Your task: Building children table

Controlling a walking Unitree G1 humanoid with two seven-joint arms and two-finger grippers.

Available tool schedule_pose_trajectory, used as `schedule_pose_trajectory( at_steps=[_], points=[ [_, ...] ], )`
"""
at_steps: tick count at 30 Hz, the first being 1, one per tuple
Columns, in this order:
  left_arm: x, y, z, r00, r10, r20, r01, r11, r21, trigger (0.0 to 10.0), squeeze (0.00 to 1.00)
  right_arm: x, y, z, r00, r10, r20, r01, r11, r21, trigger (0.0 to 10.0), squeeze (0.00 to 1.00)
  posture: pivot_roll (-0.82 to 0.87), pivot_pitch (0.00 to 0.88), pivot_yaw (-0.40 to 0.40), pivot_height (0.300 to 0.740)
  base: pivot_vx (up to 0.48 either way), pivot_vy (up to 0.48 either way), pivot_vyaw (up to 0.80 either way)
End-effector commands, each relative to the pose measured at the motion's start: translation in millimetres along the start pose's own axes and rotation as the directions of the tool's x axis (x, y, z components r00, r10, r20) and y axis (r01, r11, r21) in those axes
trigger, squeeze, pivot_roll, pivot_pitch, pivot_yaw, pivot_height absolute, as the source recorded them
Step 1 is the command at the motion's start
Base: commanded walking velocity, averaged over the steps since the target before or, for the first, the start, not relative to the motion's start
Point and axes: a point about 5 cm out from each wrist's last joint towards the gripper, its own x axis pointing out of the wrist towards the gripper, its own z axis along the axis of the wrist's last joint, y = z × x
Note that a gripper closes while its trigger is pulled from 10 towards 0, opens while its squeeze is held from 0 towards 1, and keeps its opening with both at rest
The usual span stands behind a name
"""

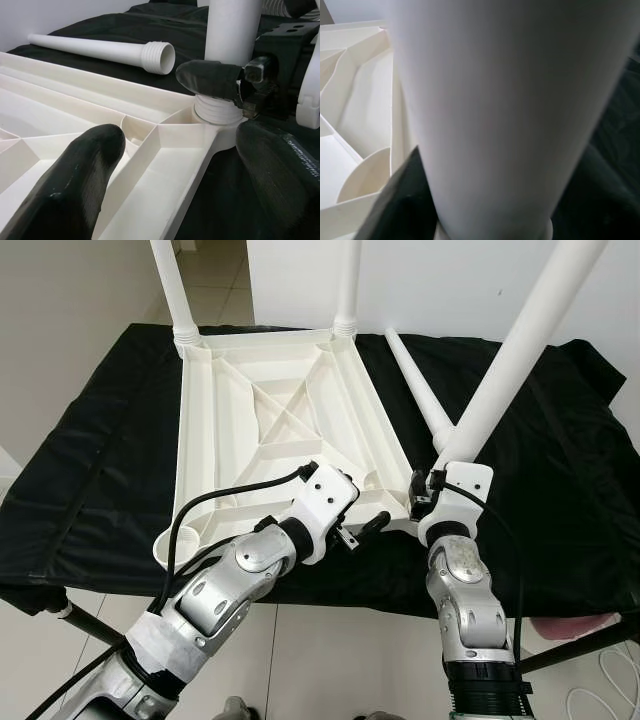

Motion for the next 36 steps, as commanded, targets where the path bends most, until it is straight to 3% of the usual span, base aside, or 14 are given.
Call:
schedule_pose_trajectory(
  at_steps=[1,7,9,14,15,19,21,23,24,25,27,29,32,36],
  points=[
    [-0.2,-9.9,1.0,0.983,-0.185,0.001,0.185,0.983,0.013,10.0,0.0,-5.3,8.4,-7.4,0.999,0.02,-0.039,-0.019,0.999,0.033,10.0,1.0,-0.13,0.061,0.026,0.74,0.0,0.0,0.0],
    [-0.1,-9.5,0.8,0.983,-0.184,0.001,0.184,0.983,0.015,10.0,0.0,-2.8,12.4,-3.7,0.997,0.067,-0.03,-0.066,0.996,0.053,10.0,1.0,-0.13,0.053,0.025,0.74,0.0,0.0,0.0],
    [0.0,-9.2,0.9,0.983,-0.184,0.001,0.184,0.983,0.019,10.0,0.0,3.8,10.7,2.2,0.984,0.179,-0.01,-0.178,0.981,0.078,10.0,1.0,-0.13,0.044,0.024,0.74,0.0,0.0,0.0],
    [-0.4,-8.4,0.8,0.983,-0.184,0.0,0.184,0.983,0.023,10.0,0.0,9.8,5.9,6.9,0.957,0.289,0.002,-0.289,0.956,0.058,10.0,1.0,-0.13,0.043,0.023,0.74,0.0,0.0,0.0],
    [-1.1,-7.6,0.5,0.983,-0.185,-0.001,0.185,0.982,0.025,10.0,0.0,14.4,-0.6,8.7,0.922,0.387,-0.005,-0.387,0.922,0.027,10.0,0.0,-0.13,0.04,0.022,0.74,0.0,0.0,0.0],
    [-1.3,-7.4,0.4,0.983,-0.185,-0.002,0.185,0.982,0.025,10.0,0.0,15.7,-3.0,9.2,0.911,0.413,-0.009,-0.413,0.911,0.016,10.0,0.0,-0.13,0.04,0.022,0.74,0.0,0.0,0.0],
    [-2.6,-7.7,-0.4,0.981,-0.194,-0.006,0.194,0.981,0.025,10.0,0.0,23.3,-15.3,10.3,0.86,0.51,-0.013,-0.51,0.857,-0.081,10.0,0.0,-0.13,0.031,0.021,0.74,0.0,0.0,0.0],
    [-2.6,-7.7,-0.4,0.981,-0.194,-0.006,0.194,0.981,0.025,10.0,0.0,23.3,-15.3,10.3,0.86,0.51,-0.013,-0.51,0.857,-0.081,10.0,0.0,-0.13,0.031,0.021,0.74,0.0,0.0,0.0],
    [-3.0,-8.1,-0.9,0.98,-0.199,-0.009,0.199,0.98,0.025,10.0,0.0,25.7,-19.7,10.2,0.834,0.552,-0.025,-0.551,0.826,-0.119,10.0,0.0,-0.13,0.025,0.024,0.74,0.0,0.0,0.0],
    [-3.0,-8.1,-0.9,0.98,-0.199,-0.009,0.199,0.98,0.025,10.0,0.0,25.7,-19.7,10.2,0.834,0.552,-0.025,-0.551,0.826,-0.119,10.0,0.0,-0.13,0.025,0.024,0.74,0.0,0.0,0.0],
    [-4.0,-10.9,-2.9,0.974,-0.226,-0.019,0.227,0.974,0.023,10.0,0.0,28.6,-24.2,7.1,0.765,0.64,-0.072,-0.642,0.75,-0.157,10.0,0.0,-0.13,0.019,0.025,0.74,0.0,0.0,0.0],
    [-4.0,-10.9,-2.9,0.974,-0.226,-0.019,0.227,0.974,0.023,10.0,0.0,28.6,-24.2,7.1,0.765,0.64,-0.072,-0.642,0.75,-0.157,10.0,0.0,-0.13,0.019,0.025,0.74,0.0,0.0,0.0],
    [-4.6,-13.6,-5.4,0.968,-0.247,-0.033,0.248,0.968,0.029,10.0,0.0,31.9,-25.3,2.7,0.699,0.706,-0.114,-0.714,0.681,-0.165,10.0,0.0,-0.13,0.008,0.028,0.74,0.0,0.0,0.0],
    [-4.6,-14.3,-7.3,0.967,-0.25,-0.042,0.251,0.967,0.029,10.0,0.0,33.9,-25.2,0.6,0.676,0.725,-0.132,-0.736,0.655,-0.173,10.0,0.0,-0.12,0.004,0.029,0.74,0.0,0.0,0.0]
  ],
)
